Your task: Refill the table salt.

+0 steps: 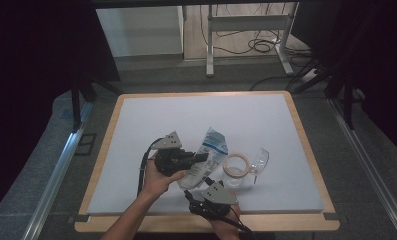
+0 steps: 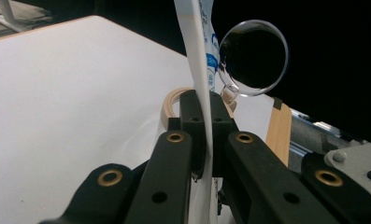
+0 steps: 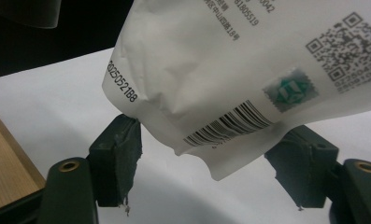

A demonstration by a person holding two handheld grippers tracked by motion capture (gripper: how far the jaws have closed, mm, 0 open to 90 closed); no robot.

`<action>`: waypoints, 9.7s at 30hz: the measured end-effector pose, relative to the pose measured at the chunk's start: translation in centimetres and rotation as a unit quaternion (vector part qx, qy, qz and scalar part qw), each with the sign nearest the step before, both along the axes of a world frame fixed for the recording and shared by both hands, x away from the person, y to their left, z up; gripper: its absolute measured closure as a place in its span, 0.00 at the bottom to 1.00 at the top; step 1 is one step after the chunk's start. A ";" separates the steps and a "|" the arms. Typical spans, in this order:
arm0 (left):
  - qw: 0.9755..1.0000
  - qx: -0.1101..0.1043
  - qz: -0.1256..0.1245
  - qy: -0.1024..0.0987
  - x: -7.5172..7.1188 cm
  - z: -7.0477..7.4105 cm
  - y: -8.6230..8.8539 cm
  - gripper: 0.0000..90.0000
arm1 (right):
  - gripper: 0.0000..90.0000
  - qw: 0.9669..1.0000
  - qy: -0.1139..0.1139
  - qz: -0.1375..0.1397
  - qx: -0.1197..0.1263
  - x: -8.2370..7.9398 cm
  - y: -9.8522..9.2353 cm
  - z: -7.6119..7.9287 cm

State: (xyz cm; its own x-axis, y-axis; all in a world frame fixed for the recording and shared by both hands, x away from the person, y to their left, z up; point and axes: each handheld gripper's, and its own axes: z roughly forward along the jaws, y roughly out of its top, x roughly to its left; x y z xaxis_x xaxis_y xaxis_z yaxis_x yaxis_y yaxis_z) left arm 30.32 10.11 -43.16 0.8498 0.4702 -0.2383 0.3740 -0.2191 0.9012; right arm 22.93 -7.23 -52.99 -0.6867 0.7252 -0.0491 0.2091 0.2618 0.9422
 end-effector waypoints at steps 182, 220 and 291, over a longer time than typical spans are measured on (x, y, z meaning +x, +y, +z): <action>0.957 0.288 -0.046 0.004 3.5 5.0 -9.5 1.00 | 0.35 0.988 0.000 -0.078 0.133 1.0 1.8 3.3; 0.944 0.326 -0.055 0.009 3.6 5.9 -10.5 0.99 | 0.38 0.991 -0.023 -0.083 0.104 0.8 2.1 3.7; 0.930 0.360 -0.068 0.005 4.0 6.9 -12.0 1.00 | 0.50 0.990 -0.061 -0.096 0.085 1.0 1.5 4.1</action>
State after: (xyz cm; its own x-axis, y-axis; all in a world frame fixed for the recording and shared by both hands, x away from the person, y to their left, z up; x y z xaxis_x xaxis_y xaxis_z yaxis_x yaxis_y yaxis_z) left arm 34.33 -1.88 -36.24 0.9127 0.3989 0.0888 0.3058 -0.8107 0.4993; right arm 23.90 -5.73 -48.90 -0.5320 0.8467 0.0097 0.1211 0.0648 0.9905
